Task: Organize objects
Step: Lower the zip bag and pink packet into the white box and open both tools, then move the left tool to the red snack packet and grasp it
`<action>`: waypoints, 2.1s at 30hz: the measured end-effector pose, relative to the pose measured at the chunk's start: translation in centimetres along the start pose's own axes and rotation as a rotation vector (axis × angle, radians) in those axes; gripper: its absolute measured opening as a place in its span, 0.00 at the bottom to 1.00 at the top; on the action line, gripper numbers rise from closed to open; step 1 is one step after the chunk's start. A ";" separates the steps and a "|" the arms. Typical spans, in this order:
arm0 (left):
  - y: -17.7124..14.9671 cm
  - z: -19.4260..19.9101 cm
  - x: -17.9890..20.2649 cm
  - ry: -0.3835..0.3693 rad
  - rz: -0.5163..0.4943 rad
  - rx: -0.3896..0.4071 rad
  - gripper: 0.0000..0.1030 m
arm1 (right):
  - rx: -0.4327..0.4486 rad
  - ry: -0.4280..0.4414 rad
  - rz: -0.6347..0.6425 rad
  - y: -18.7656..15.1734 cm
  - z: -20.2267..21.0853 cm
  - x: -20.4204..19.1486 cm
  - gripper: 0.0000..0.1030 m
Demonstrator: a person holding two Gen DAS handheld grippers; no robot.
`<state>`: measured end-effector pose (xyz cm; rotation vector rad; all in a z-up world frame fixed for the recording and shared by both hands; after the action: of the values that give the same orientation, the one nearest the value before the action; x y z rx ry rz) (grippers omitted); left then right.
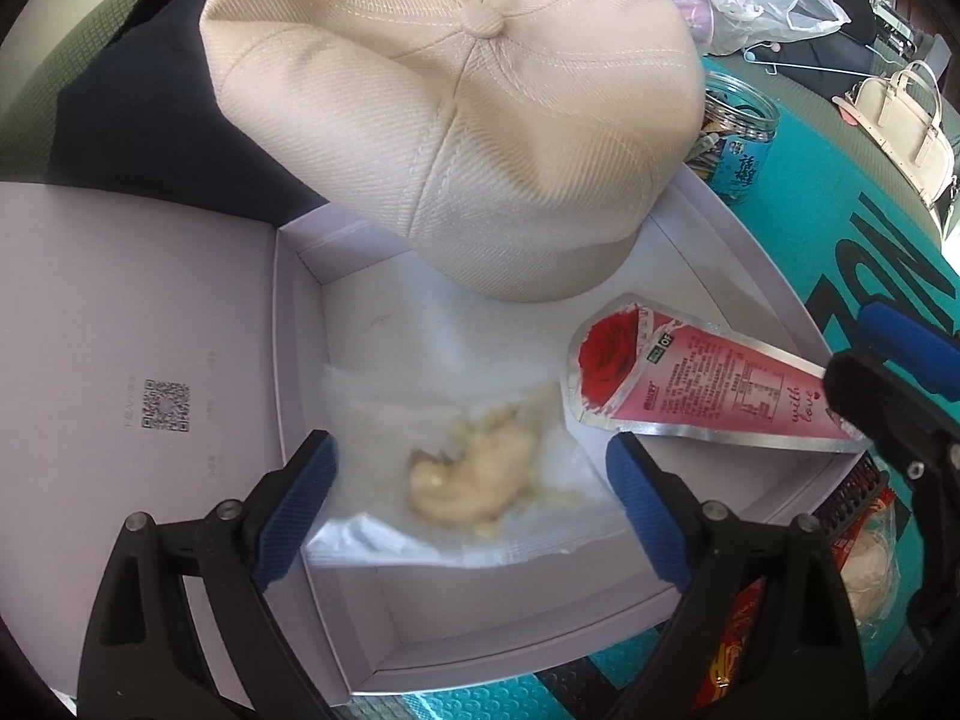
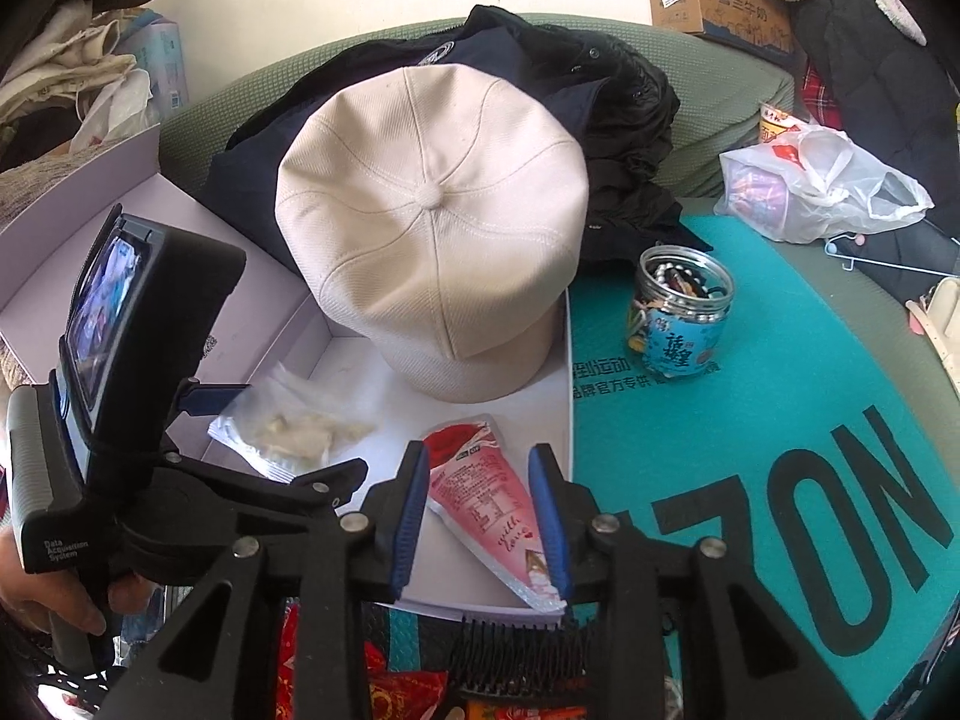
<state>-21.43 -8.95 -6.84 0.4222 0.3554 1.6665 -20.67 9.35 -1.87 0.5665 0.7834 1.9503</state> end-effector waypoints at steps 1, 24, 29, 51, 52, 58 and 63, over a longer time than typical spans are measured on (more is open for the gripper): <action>1.4 -0.3 -0.6 0.004 -0.003 0.001 0.88 | 0.003 -0.005 0.000 0.0 0.2 0.1 0.33; -1.8 10.3 1.7 -0.023 -0.007 0.107 0.92 | 0.088 -0.056 -0.010 0.4 7.0 0.4 0.33; -2.5 12.4 2.6 -0.034 -0.022 0.134 0.92 | 0.103 -0.069 -0.021 0.0 8.9 0.7 0.36; -8.4 16.7 5.9 -0.153 -0.054 0.144 0.92 | 0.034 -0.091 -0.090 -5.2 13.6 2.2 0.44; -8.6 16.6 5.9 -0.156 -0.054 0.140 0.92 | 0.031 -0.092 -0.091 -5.5 13.7 2.2 0.44; -10.2 16.1 6.2 -0.171 -0.060 0.117 0.92 | 0.002 -0.080 -0.109 -7.2 13.7 2.3 0.44; -11.4 15.2 6.7 -0.202 -0.078 0.097 0.92 | -0.029 -0.089 -0.111 -8.7 13.2 2.1 0.44</action>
<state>-5.08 -0.92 1.82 0.6361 0.3000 1.5195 -7.80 18.23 1.15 0.5759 0.7144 1.8191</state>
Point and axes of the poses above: each gripper's, at about its wrist camera, not at the fingertips, and z roughly against the way its jaws point, x to its right, y to its top, the point moved 1 cm from there along -z, roughly the way its jaws point, and after that the axes turned 14 degrees about -y, right-handed, at the moved point
